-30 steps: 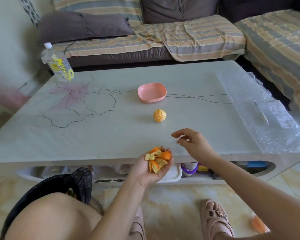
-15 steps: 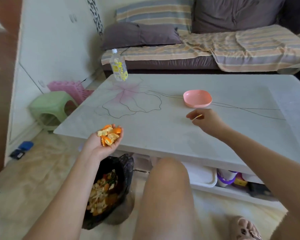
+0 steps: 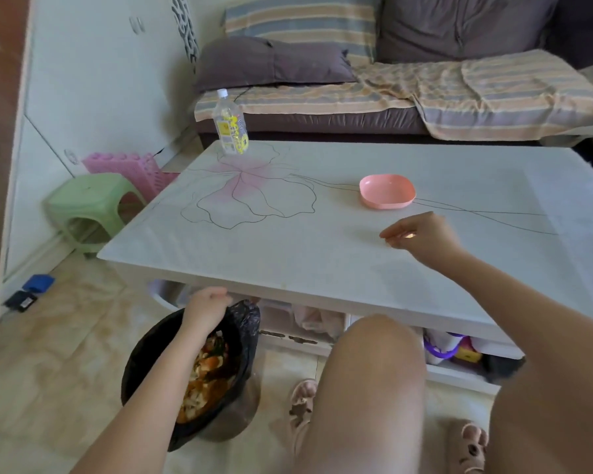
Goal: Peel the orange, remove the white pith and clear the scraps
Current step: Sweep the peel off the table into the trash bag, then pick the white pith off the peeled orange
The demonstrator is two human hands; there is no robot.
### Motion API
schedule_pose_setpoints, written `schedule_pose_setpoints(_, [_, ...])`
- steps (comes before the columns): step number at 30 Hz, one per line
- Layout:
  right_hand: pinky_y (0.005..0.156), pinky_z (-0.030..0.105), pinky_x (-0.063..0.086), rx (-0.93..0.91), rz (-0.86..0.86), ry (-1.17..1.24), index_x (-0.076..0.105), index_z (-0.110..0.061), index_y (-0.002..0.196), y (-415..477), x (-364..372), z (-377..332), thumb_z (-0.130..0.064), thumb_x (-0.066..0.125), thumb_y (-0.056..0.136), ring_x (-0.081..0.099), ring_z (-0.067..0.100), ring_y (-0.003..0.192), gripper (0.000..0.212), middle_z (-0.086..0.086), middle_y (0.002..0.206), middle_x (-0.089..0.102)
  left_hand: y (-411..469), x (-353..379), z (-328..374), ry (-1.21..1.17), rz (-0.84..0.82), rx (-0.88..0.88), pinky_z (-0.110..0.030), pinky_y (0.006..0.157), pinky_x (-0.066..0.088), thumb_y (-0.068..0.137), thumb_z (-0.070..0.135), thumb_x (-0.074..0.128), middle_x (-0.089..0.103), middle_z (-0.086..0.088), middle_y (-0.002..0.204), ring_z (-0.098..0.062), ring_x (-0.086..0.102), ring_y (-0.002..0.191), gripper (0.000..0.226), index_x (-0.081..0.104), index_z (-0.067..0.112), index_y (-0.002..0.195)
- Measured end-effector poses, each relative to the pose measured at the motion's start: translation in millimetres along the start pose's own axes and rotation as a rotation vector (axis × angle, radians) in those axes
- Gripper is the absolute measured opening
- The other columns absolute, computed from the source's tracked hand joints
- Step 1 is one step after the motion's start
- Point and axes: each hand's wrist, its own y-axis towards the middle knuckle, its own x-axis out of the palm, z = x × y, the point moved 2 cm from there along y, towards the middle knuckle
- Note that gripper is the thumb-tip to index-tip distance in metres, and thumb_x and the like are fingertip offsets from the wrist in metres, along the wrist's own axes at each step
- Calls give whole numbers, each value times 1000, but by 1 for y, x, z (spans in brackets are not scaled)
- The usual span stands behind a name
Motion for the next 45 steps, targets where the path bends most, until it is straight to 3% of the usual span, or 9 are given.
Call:
schedule_pose_setpoints(5, [49, 8, 35, 101, 179, 67, 73, -21, 94, 1, -26, 19, -8, 58, 87, 56, -2, 65, 21, -11, 79, 67, -14, 46, 82, -9, -124, 286, -27, 89, 44, 92, 18, 56, 63, 0, 118, -14, 57, 104, 26, 63, 17, 117])
schedule_pose_setpoints(11, [61, 25, 42, 200, 282, 145, 68, -18, 106, 9, -47, 49, -13, 48, 92, 61, 21, 88, 25, -4, 87, 66, -16, 123, 156, -66, -287, 438, -32, 87, 50, 87, 13, 62, 65, -6, 113, -13, 59, 93, 25, 64, 15, 112])
schedule_pose_setpoints(15, [64, 24, 41, 298, 191, 176, 64, -16, 115, 28, -44, 66, -13, 54, 89, 55, 19, 85, 27, 2, 98, 62, -2, 174, 180, 79, -392, 448, -24, 77, 43, 81, 15, 71, 60, -7, 123, -17, 59, 102, 44, 58, 13, 123])
schedule_pose_setpoints(23, [80, 28, 43, 330, 20, 107, 59, -12, 122, 69, -27, 98, -4, 51, 87, 54, 19, 94, 36, 6, 117, 59, 32, 238, 190, 305, -415, 478, -27, 91, 42, 69, 31, 83, 51, -4, 133, -18, 51, 119, 79, 43, 16, 135])
schedule_pose_setpoints(28, [77, 27, 44, 337, 23, 104, 60, -13, 119, 96, -24, 119, -6, 50, 88, 55, 20, 90, 34, 1, 106, 58, 43, 266, 195, 367, -451, 578, -31, 95, 45, 67, 31, 84, 57, -1, 122, -20, 57, 111, 71, 51, 19, 128])
schedule_pose_setpoints(33, [88, 42, 52, 376, 80, 228, 56, -15, 123, 123, -24, 133, -15, 53, 90, 62, 28, 94, 33, 2, 103, 59, 52, 272, 198, 395, -473, 661, -24, 81, 48, 68, 28, 82, 65, 7, 103, -14, 61, 96, 45, 62, 20, 108])
schedule_pose_setpoints(37, [77, 27, 42, 263, 61, 103, 45, -23, 134, 145, -18, 129, -9, 50, 91, 54, 21, 98, 46, 5, 118, 51, 63, 266, 200, 105, -521, 447, -16, 69, 45, 67, 27, 85, 67, 8, 93, -10, 61, 82, 42, 64, 21, 104])
schedule_pose_setpoints(41, [72, 26, 40, 261, -14, 64, 41, -27, 137, 163, -7, 124, -4, 44, 88, 54, 28, 100, 54, 12, 118, 48, 73, 248, 204, -552, -671, -25, -19, 63, 49, 79, 17, 71, 65, -6, 87, -16, 57, 76, 19, 64, 7, 93])
schedule_pose_setpoints(45, [51, 17, 36, 367, 6, 141, 55, -23, 125, 170, -1, 123, -5, 39, 90, 50, 19, 84, 42, 5, 109, 56, 76, 238, 203, -903, -840, -247, -25, 66, 58, 48, 25, 92, 65, -18, 109, -25, 69, 88, 74, 60, 0, 110])
